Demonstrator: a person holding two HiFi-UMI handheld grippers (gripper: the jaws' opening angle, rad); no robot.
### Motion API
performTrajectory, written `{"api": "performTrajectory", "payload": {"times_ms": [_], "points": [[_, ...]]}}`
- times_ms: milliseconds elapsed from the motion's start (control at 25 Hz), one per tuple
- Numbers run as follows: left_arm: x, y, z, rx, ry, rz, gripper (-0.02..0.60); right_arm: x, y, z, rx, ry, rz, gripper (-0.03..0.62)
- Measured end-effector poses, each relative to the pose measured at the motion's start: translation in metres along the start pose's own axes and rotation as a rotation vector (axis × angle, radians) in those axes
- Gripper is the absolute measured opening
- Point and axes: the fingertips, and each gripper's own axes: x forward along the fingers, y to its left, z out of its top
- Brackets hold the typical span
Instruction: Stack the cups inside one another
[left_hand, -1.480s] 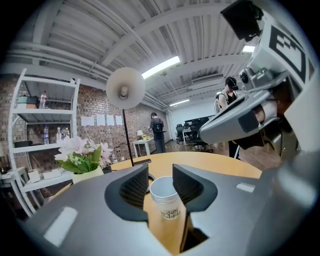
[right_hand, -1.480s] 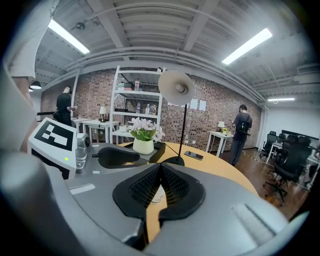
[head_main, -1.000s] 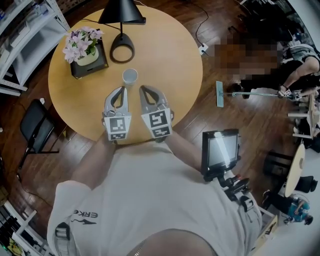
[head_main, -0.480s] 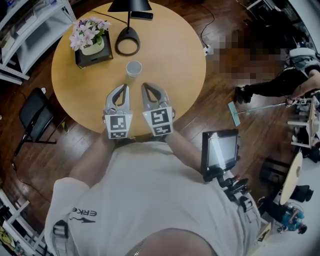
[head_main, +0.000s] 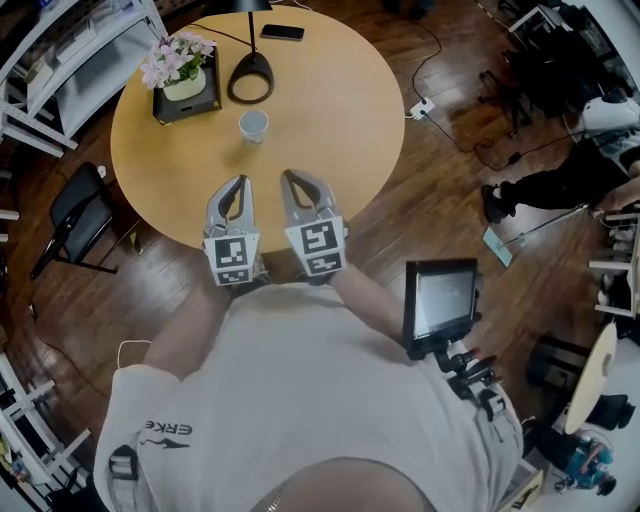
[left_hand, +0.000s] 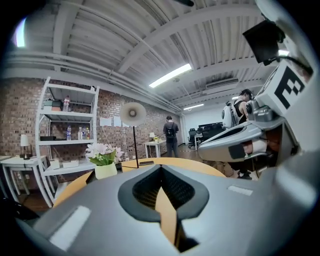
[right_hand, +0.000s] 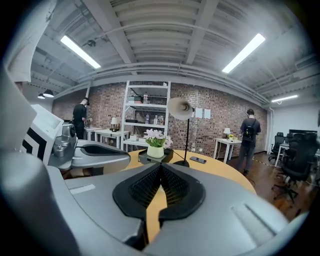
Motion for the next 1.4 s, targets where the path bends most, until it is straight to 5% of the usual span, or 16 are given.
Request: {"api": "performTrajectory", "payload": {"times_ms": [520, 1400], "points": [[-0.081, -0.031, 0.001, -0.01, 0.013, 0.128, 0.002, -0.062, 0.021, -0.01, 0.012, -0.052, 0.104, 0.014], [-0.091, -0.023, 0.019, -0.013, -0.039, 0.038, 0.002, -0.082, 0.025, 0.013, -0.006, -0.065, 0.015, 0.014]]}}
